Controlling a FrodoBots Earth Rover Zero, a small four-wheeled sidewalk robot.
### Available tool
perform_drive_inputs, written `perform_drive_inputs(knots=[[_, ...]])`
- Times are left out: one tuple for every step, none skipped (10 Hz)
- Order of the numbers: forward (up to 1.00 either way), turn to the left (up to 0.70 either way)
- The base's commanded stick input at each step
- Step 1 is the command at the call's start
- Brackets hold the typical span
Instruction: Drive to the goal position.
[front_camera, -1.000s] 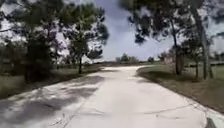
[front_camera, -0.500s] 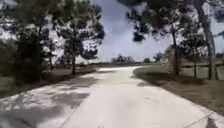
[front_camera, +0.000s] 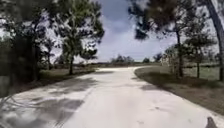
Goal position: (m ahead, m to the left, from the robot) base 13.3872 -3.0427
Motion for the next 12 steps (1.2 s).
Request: perform_drive_inputs(knots=[[0.7,0.0],[0.7,0.0],[0.7,0.0],[0.7,0.0],[0.7,0.0],[0.7,0.0],[0.7,0.0],[0.7,-0.14],[0.7,-0.34],[0.7,-0.21],[0.7,0.0],[0.7,0.0]])
